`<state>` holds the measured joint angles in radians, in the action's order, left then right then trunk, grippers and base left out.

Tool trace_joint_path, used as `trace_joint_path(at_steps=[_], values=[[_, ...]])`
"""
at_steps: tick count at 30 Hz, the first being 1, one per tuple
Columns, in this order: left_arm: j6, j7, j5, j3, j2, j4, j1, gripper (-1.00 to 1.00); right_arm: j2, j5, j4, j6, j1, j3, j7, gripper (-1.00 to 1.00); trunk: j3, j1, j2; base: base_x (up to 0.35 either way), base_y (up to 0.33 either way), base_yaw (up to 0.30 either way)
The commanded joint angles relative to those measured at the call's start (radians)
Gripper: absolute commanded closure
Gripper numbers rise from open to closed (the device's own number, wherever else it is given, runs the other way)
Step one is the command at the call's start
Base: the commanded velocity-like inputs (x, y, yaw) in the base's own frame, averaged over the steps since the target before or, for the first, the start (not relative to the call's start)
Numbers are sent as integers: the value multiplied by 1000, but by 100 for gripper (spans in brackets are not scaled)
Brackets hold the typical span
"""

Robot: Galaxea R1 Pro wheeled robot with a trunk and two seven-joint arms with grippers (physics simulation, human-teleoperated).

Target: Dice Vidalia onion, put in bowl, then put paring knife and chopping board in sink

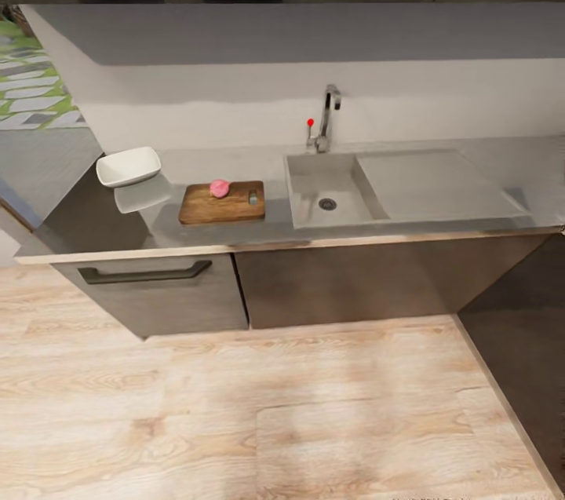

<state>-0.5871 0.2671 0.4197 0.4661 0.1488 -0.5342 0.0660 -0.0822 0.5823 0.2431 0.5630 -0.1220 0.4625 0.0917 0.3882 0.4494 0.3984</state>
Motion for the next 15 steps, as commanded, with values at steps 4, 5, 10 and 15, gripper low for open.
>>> trace_joint_path(at_steps=[4,5,10,15], values=[[-2,9,5,9,2,0,0,-100,-1,1,1,2,0,8,10,-100,-4,1,2,0,0,-197],[-2,9,5,9,1,0,0,-100,-1,1,1,2,0,8,10,-100,-5,1,2,0,0,-197],[-2,9,5,9,-4,1,0,-100,-1,1,1,2,0,8,10,-100,-11,1,2,0,0,-197],[-2,9,5,9,-6,7,0,-100,-1,1,1,2,-1,8,10,-100,-18,1,2,0,0,-197]])
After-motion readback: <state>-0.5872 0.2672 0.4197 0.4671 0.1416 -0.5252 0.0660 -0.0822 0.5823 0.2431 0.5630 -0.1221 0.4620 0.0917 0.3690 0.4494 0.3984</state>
